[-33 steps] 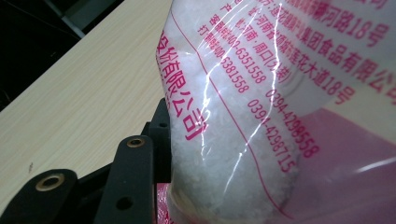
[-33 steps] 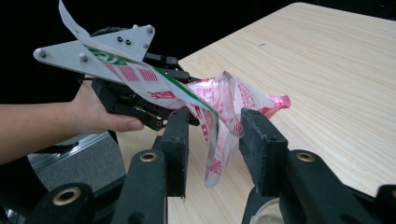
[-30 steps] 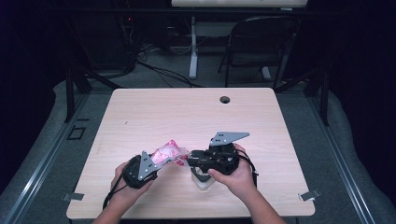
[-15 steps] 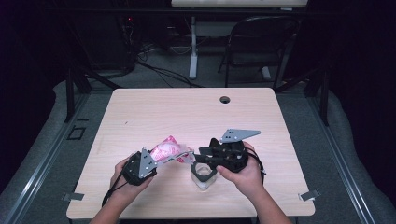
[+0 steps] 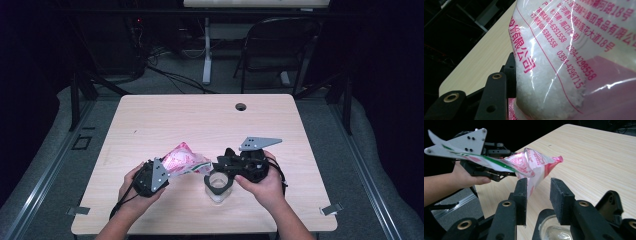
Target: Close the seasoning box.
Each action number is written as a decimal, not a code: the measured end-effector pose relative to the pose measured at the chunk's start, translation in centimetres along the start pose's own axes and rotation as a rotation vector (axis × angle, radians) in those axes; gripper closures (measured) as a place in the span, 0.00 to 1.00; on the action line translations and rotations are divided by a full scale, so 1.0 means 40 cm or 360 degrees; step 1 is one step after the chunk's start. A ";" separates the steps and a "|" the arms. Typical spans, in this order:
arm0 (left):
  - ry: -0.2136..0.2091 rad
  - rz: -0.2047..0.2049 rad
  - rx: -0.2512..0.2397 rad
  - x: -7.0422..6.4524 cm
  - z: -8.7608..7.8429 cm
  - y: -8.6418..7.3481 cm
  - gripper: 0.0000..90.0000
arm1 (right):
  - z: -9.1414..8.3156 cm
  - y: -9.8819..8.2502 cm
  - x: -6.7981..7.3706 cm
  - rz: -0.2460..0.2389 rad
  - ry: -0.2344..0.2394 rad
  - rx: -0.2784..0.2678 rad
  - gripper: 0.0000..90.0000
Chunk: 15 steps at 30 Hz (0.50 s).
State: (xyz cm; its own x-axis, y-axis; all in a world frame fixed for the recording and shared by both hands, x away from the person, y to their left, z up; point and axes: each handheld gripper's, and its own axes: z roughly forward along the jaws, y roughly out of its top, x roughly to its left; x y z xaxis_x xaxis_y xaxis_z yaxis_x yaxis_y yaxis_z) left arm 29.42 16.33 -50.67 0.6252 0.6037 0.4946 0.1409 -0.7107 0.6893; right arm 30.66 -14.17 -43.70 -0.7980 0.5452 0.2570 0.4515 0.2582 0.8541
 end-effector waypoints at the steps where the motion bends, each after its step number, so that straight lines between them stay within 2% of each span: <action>1: -0.0002 0.0001 0.0000 0.000 0.000 0.000 0.66 | -0.002 0.001 -0.002 0.0000 -0.0003 0.0003 0.75; 15: 0.0047 0.0107 0.0006 -0.011 0.000 0.012 0.66 | -0.016 0.017 -0.011 0.0010 -0.0047 -0.0023 0.76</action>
State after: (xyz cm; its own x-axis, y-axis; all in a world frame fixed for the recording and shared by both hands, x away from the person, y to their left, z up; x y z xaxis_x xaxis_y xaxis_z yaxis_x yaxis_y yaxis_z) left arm 29.20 15.72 -50.56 0.6103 0.5648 0.5555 0.1021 -0.7514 0.6519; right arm 31.06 -14.74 -42.93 -0.7828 0.5703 0.2490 0.4506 0.2435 0.8589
